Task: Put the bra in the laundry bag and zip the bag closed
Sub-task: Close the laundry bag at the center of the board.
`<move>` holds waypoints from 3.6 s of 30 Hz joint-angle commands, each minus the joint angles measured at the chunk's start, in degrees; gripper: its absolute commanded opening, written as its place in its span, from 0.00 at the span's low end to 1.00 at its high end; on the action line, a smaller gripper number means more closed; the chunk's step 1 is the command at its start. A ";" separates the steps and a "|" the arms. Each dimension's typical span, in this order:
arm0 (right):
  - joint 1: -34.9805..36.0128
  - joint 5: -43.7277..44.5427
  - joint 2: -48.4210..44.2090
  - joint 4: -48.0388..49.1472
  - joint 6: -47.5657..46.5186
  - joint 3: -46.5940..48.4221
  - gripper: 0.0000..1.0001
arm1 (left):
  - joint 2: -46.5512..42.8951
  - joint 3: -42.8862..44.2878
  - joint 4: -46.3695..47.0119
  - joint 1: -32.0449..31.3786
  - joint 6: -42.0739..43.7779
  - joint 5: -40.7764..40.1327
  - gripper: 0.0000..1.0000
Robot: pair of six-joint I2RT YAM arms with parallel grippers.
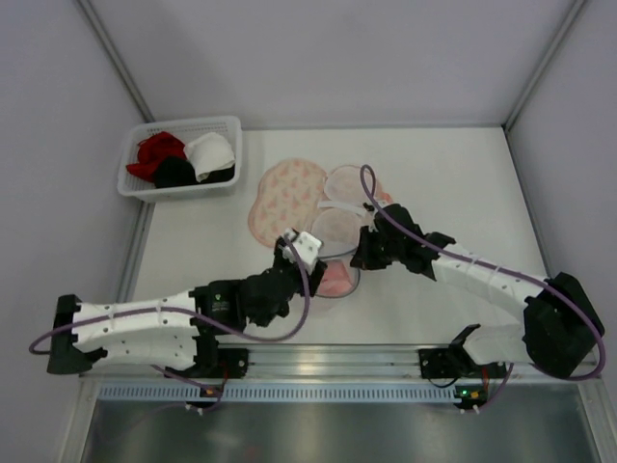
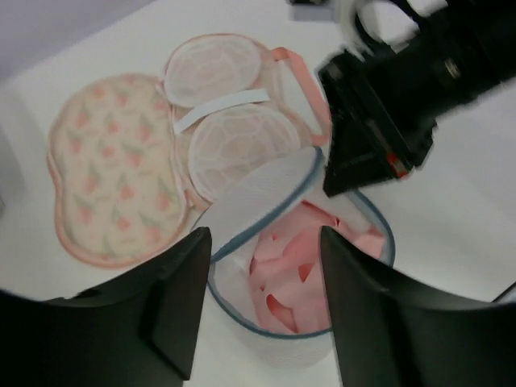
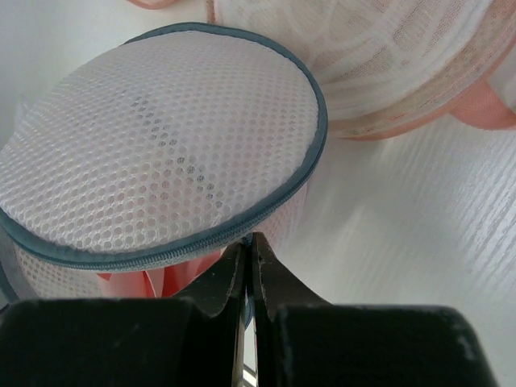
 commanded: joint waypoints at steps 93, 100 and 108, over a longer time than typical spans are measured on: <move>1.50 -3.70 -1.61 9.78 10.48 -0.48 0.00 | -24.72 -21.83 18.93 17.97 -56.67 31.88 0.00; 2.37 -4.85 -10.14 2.57 13.39 -3.46 0.00 | -17.95 -18.50 10.46 17.88 -50.70 39.39 0.00; 2.55 -2.30 -14.89 0.45 15.05 -10.84 0.00 | -13.21 -17.17 -0.84 17.97 -48.49 32.00 0.00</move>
